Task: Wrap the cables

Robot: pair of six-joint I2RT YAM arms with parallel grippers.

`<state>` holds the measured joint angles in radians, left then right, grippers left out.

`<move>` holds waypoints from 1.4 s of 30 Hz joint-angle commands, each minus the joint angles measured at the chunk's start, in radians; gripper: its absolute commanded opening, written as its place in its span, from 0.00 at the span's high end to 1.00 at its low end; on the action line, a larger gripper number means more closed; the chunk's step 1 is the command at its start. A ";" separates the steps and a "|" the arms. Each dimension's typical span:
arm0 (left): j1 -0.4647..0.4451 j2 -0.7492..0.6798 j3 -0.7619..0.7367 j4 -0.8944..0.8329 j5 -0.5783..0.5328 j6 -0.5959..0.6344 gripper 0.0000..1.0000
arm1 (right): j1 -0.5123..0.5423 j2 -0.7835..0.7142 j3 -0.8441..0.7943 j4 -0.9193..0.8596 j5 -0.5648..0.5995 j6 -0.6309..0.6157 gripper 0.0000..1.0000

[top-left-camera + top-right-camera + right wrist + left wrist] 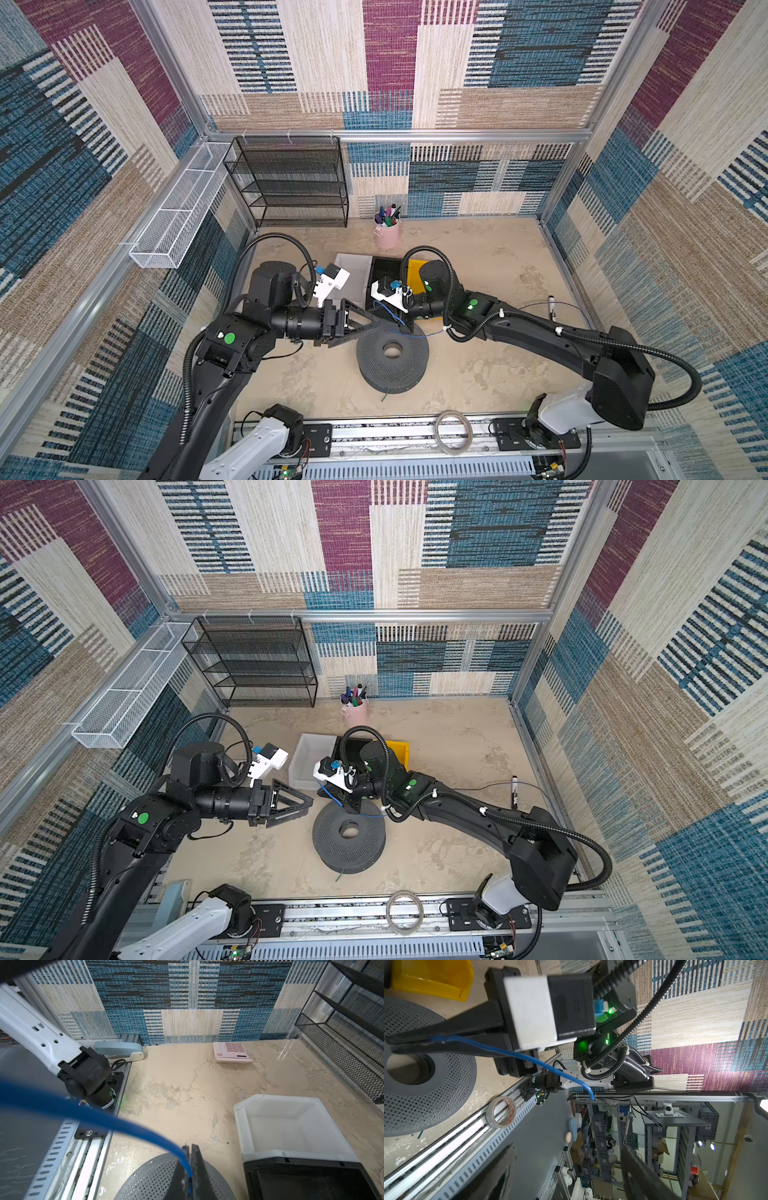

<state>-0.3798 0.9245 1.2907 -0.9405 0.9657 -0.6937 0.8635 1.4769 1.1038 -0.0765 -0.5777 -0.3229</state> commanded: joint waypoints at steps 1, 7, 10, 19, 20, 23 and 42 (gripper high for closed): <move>0.009 0.030 0.129 -0.212 -0.166 0.190 0.10 | -0.007 -0.002 0.059 -0.143 -0.083 -0.004 0.97; 0.009 -0.032 0.184 -0.240 -0.559 0.338 0.25 | -0.027 0.036 0.139 -0.277 -0.427 0.037 0.99; 0.009 -0.091 0.104 -0.117 -0.536 0.372 0.30 | -0.030 0.059 0.153 -0.312 -0.557 0.044 0.96; 0.005 -0.150 -0.149 0.280 -0.284 0.407 0.35 | -0.030 0.158 0.238 -0.482 -0.682 0.034 0.95; 0.005 -0.151 -0.160 0.309 -0.264 0.408 0.35 | -0.030 0.168 0.241 -0.480 -0.686 0.043 0.94; 0.001 -0.158 -0.213 0.407 -0.212 0.380 0.35 | -0.029 0.211 0.273 -0.497 -0.681 0.057 0.93; -0.018 -0.204 -0.384 0.502 -0.356 0.361 0.52 | -0.030 0.298 0.362 -0.574 -0.707 0.045 0.92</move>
<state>-0.3973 0.7128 0.9157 -0.4988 0.6270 -0.3382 0.8318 1.7714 1.4593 -0.6384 -1.2572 -0.2703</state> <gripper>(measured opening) 0.489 0.078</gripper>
